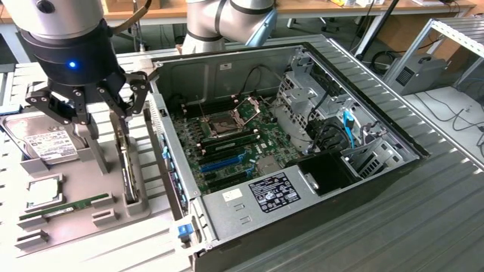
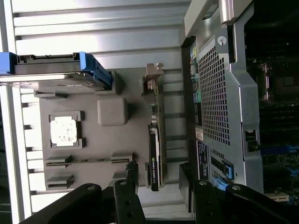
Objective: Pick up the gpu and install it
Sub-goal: 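Pick up the gpu and move the gpu toward the slot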
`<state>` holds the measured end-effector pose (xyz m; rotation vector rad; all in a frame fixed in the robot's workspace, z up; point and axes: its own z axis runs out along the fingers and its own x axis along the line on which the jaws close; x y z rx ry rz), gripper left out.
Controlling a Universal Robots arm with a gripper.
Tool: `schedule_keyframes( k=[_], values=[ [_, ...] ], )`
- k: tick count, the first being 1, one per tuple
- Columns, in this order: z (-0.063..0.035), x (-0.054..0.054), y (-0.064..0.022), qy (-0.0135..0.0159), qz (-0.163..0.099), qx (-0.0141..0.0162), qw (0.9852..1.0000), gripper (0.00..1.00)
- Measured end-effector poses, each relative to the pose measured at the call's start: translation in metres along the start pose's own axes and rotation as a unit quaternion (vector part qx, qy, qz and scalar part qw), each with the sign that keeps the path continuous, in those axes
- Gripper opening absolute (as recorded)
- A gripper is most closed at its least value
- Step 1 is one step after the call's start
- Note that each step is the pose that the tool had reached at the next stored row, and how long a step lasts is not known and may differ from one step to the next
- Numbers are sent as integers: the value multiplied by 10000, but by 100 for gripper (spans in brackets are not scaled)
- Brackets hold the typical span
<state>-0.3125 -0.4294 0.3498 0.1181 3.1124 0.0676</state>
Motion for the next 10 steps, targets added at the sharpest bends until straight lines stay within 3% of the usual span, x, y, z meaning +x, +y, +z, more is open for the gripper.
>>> schedule_keyframes(
  k=[10],
  values=[
    [204, 16, -10, 1, 0, 0, 10000, 48]
  ],
)
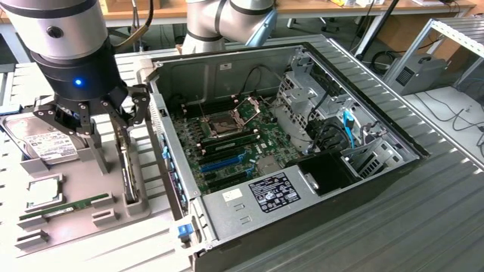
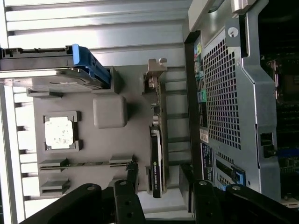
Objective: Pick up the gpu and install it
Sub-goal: 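Pick up the gpu and move the gpu toward the slot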
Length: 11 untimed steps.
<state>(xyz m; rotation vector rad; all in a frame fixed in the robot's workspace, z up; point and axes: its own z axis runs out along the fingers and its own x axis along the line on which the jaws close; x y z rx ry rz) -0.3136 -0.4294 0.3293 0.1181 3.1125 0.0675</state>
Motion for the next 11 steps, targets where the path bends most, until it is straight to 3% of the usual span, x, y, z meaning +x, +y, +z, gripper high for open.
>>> schedule_keyframes(
  k=[11],
  values=[
    [211, 11, -10, 0, 0, 0, 10000, 48]
  ],
)
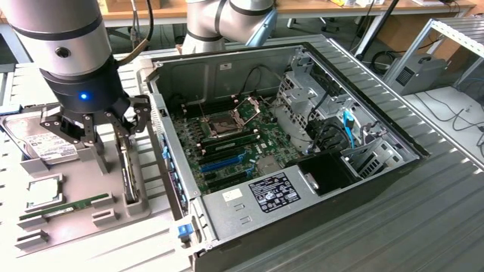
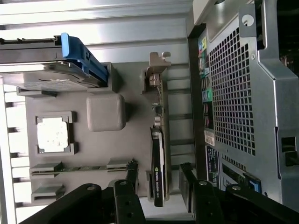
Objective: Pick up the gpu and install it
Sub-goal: 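Pick up the gpu and move the gpu toward the slot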
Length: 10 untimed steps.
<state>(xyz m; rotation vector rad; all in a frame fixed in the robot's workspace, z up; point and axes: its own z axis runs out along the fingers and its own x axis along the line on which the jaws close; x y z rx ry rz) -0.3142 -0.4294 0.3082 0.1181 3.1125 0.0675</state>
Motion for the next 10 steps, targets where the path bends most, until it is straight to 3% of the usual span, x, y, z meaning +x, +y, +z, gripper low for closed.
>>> schedule_keyframes(
  k=[10],
  values=[
    [160, 7, -7, 0, 0, -1, 10000, 48]
  ],
)
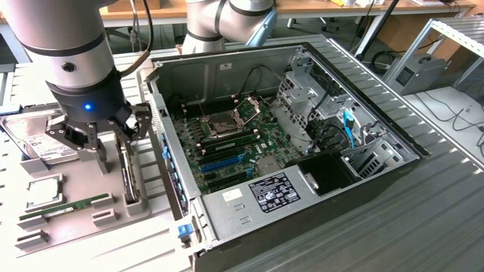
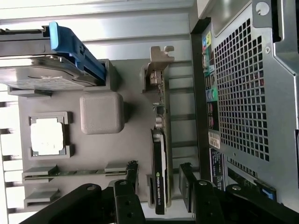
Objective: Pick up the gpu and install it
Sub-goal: 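Pick up the gpu and move the gpu toward the slot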
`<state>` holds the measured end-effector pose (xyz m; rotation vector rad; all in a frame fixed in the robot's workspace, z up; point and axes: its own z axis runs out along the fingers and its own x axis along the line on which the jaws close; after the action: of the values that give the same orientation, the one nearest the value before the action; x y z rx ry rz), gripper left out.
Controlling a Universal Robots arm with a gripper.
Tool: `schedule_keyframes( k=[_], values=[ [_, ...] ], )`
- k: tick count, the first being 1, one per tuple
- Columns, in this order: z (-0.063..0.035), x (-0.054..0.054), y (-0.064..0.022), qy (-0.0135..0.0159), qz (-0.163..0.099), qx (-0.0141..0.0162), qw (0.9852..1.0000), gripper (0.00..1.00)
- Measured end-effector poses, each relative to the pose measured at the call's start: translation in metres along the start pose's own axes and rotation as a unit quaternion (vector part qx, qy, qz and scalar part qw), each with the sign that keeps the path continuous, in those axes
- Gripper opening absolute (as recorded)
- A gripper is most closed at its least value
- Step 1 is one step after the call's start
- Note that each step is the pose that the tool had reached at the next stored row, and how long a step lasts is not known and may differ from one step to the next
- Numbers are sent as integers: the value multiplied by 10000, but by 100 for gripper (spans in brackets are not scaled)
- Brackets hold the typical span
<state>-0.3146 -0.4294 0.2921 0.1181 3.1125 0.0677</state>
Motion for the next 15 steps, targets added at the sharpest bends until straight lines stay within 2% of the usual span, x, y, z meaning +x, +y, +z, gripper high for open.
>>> schedule_keyframes(
  k=[6, 15],
  values=[
    [75, 3, -3, 0, 0, 0, 10000, 48],
    [84, -9, -4, -1, 0, 0, 10000, 48]
  ],
)
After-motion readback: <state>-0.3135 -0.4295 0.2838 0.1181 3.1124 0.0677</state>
